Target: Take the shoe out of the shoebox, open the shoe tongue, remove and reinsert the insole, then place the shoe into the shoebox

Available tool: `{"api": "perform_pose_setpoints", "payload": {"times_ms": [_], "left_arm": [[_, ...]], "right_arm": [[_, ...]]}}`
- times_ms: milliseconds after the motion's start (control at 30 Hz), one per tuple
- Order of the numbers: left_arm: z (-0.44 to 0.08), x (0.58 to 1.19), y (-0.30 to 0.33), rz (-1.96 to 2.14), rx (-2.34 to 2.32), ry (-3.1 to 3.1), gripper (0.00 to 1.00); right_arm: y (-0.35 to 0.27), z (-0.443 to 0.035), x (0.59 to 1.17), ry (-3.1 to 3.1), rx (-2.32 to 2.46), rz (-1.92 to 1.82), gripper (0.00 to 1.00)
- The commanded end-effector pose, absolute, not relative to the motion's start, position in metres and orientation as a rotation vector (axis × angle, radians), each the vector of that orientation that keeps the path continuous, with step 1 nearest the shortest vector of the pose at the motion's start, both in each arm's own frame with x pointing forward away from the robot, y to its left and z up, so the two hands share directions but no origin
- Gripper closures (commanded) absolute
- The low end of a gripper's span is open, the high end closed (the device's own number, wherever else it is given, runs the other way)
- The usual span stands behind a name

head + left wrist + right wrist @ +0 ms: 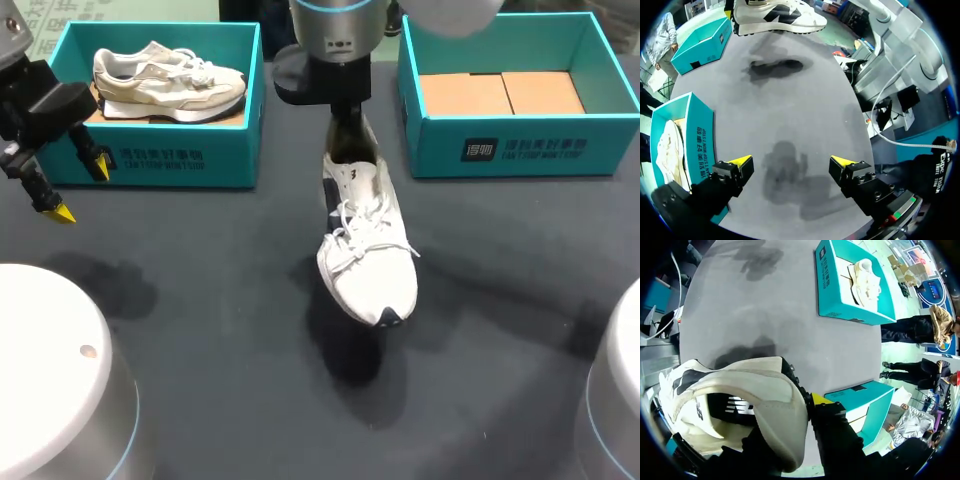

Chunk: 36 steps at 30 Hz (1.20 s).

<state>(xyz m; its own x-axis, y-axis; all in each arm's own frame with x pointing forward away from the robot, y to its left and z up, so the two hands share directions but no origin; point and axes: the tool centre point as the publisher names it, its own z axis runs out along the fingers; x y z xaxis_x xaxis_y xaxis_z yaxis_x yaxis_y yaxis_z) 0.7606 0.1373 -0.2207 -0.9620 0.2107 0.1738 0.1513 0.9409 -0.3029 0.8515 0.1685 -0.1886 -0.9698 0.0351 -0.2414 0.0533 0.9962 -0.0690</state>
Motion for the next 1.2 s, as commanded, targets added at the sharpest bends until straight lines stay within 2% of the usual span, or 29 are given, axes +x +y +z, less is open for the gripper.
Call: {"api": "perform_pose_setpoints", "payload": {"times_ms": [33,200,700,1200], "left_arm": [[-0.221,0.760,0.138,0.424,-0.273,-2.894,0.00],[-0.221,0.760,0.138,0.424,-0.273,-2.894,0.00],[-0.221,0.760,0.138,0.424,-0.273,-2.894,0.00],[-0.221,0.760,0.138,0.424,-0.273,-2.894,0.00]], "right_arm": [[0.166,-0.188,0.850,2.894,0.065,-0.102,1.00],[0.166,-0.188,0.850,2.894,0.065,-0.102,1.00],[0.126,-0.140,0.967,2.808,0.051,-0.197,1.00],[0.031,-0.114,1.059,2.771,0.036,-0.268,1.00]]}}
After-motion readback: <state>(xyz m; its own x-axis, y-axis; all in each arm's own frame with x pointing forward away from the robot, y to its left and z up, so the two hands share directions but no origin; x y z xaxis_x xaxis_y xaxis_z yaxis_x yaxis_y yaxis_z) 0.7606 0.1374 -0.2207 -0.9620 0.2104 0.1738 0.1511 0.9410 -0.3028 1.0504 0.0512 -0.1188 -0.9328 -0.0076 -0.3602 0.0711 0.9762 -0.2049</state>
